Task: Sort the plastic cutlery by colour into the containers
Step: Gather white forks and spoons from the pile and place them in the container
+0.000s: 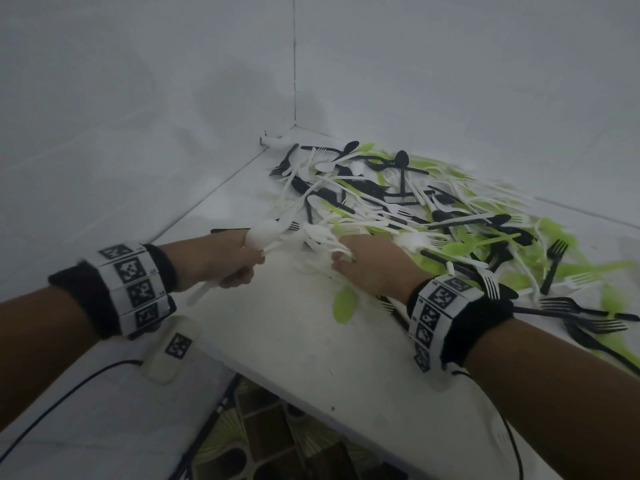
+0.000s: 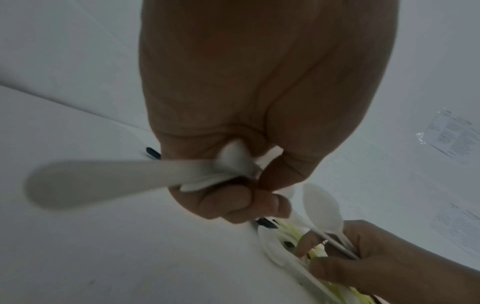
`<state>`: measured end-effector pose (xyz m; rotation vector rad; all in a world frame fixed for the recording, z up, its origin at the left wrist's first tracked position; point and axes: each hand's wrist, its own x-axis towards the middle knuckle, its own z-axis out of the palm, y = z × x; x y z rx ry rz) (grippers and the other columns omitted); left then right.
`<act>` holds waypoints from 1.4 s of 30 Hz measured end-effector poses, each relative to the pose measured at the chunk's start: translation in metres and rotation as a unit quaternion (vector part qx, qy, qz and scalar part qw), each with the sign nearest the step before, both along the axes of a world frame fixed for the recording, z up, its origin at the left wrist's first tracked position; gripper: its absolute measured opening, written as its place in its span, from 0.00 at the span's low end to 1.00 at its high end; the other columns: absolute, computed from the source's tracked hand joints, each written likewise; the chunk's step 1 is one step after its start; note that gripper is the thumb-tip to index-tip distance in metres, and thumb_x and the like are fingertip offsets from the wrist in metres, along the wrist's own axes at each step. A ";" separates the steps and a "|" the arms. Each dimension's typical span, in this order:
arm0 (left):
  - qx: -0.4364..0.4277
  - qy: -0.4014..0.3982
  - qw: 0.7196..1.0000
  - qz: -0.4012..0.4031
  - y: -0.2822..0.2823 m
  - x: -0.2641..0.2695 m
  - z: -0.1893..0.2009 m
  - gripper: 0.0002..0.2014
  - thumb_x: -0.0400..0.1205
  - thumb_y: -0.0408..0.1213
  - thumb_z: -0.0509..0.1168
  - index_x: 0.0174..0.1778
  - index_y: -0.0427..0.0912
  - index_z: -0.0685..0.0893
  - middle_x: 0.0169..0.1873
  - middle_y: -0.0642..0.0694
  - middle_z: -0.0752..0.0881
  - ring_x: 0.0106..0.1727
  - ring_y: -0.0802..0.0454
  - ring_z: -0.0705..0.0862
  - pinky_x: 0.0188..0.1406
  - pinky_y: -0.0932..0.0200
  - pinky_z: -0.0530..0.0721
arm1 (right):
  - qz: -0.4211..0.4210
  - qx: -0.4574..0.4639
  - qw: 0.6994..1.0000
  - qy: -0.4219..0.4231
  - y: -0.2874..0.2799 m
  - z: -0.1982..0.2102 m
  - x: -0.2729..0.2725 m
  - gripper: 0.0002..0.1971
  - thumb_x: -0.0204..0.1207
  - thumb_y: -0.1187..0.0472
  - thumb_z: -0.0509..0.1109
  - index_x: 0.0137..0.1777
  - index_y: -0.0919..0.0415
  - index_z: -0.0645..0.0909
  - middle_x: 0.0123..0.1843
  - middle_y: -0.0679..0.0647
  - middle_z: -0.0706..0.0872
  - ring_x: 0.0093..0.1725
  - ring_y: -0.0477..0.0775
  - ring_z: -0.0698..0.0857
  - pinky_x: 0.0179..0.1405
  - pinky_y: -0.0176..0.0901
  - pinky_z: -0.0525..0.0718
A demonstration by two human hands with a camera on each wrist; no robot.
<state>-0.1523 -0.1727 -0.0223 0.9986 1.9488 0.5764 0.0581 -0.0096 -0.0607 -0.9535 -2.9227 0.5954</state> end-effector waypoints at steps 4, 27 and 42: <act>0.014 -0.012 0.998 0.060 -0.003 -0.003 -0.005 0.08 0.88 0.32 0.56 0.43 0.42 0.69 0.25 0.47 0.77 0.24 0.52 0.71 0.26 0.59 0.68 | -0.008 0.020 0.999 -0.037 0.003 -0.006 -0.003 0.08 0.84 0.49 0.66 0.51 0.51 0.82 0.48 0.47 0.84 0.51 0.55 0.83 0.44 0.47 0.77; 0.208 0.050 0.977 -0.021 0.053 0.037 -0.015 0.05 0.89 0.33 0.58 0.55 0.44 0.79 0.44 0.43 0.87 0.29 0.59 0.83 0.33 0.62 0.79 | -0.301 0.016 0.924 0.234 0.051 0.030 0.053 0.17 0.88 0.48 0.58 0.45 0.60 0.76 0.42 0.59 0.83 0.38 0.61 0.83 0.31 0.49 0.73; 0.154 0.247 0.940 -0.181 0.131 0.074 -0.042 0.11 0.87 0.52 0.66 0.46 0.49 0.80 0.39 0.52 0.81 0.43 0.49 0.79 0.41 0.54 0.70 | -0.271 -0.048 0.954 0.117 0.070 0.000 0.120 0.13 0.90 0.53 0.56 0.51 0.61 0.74 0.42 0.53 0.80 0.40 0.55 0.81 0.34 0.47 0.72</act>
